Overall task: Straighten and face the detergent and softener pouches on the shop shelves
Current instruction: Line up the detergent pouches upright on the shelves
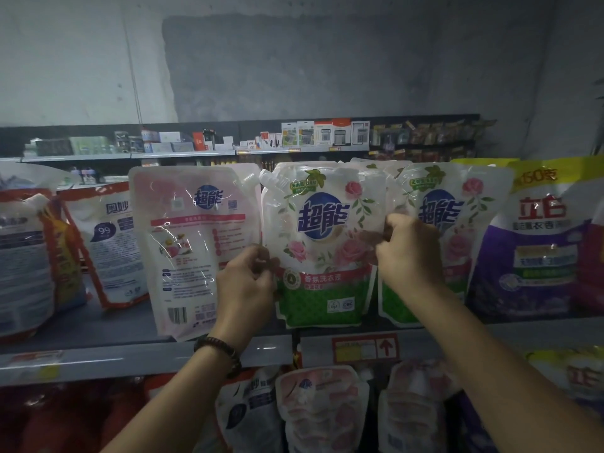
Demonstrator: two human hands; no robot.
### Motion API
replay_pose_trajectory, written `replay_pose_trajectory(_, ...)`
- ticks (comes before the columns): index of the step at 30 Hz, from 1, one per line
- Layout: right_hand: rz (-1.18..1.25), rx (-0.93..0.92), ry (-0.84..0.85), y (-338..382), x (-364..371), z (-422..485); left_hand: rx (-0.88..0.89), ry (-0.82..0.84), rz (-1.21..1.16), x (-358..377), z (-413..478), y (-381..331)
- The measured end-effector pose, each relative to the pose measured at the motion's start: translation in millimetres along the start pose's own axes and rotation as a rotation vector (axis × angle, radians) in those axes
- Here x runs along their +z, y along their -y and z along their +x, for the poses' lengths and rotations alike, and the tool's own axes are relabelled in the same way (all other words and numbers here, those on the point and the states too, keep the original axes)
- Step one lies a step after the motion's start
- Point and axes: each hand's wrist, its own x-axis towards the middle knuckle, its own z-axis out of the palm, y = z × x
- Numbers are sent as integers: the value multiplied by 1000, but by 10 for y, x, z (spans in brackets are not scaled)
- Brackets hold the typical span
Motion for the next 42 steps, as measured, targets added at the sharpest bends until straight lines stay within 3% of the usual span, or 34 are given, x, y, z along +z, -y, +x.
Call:
replay_pose_trajectory(21, 153, 41, -67, 15, -179, -128, -12, 26, -37, 100, -111, -111)
replay_pose_trajectory(27, 251, 42, -159, 54, -231, -190, 37, 58, 96, 4, -113, -156)
replay_pose_trajectory(33, 468, 43, 9, 171, -243, -383, -57, 43, 51, -135, -160, -183)
replay_pose_trajectory(42, 662, -7, 268, 520, -87, -633, -25, -56, 68, -398, -390, -379)
